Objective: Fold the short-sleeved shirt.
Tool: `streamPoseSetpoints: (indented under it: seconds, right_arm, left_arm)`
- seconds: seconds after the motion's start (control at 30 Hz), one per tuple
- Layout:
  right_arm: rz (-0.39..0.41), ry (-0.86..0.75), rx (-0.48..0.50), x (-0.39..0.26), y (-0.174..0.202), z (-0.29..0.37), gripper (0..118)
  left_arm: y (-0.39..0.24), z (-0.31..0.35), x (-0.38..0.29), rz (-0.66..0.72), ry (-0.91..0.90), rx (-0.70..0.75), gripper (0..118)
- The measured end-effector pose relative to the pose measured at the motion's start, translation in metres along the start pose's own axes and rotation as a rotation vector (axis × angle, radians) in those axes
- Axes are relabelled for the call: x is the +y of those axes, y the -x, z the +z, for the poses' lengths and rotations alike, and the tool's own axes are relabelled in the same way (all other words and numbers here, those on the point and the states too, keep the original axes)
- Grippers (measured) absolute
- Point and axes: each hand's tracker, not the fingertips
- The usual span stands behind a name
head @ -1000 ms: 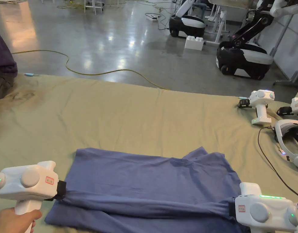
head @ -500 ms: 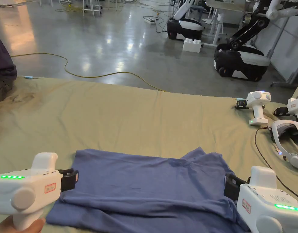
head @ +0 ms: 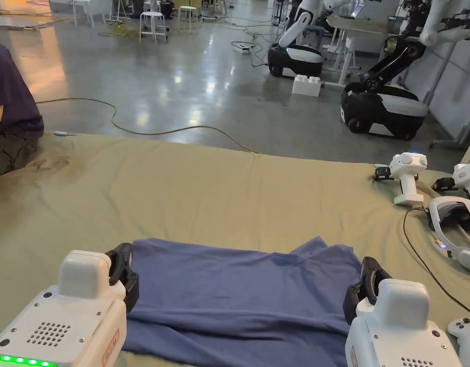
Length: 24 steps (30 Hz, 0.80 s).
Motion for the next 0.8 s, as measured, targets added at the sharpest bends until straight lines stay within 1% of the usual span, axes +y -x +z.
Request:
streamPoseSetpoints:
  seconds: [0.17, 0.3, 0.53, 0.67, 0.73, 0.77, 0.8]
  right_arm:
    - [-0.011, -0.017, -0.003, 0.005, 0.002, 0.009, 0]
    - [-0.004, 0.012, 0.011, 0.002, -0.001, 0.008, 0]
    - [0.001, 0.099, 0.019, -0.013, -0.009, -0.001, 0]
    - [0.016, 0.144, 0.015, -0.022, -0.013, -0.006, 0]
    - [0.021, 0.168, 0.017, -0.028, -0.016, -0.009, 0]
    - [0.026, 0.179, 0.013, -0.03, -0.016, -0.01, 0]
    - [0.03, 0.19, 0.011, -0.033, -0.017, -0.011, 0]
  left_arm:
    - [0.006, 0.009, -0.005, 0.004, 0.001, 0.008, 0]
    - [0.016, 0.005, -0.013, 0.024, 0.055, 0.023, 0]
    - [0.061, -0.063, -0.052, 0.061, 0.47, 0.06, 0]
    - [0.092, -0.109, -0.078, 0.115, 0.695, 0.056, 1]
    - [0.107, -0.129, -0.09, 0.169, 0.795, 0.042, 19]
    - [0.112, -0.137, -0.094, 0.195, 0.822, 0.031, 30]
    - [0.117, -0.145, -0.099, 0.219, 0.856, 0.03, 44]
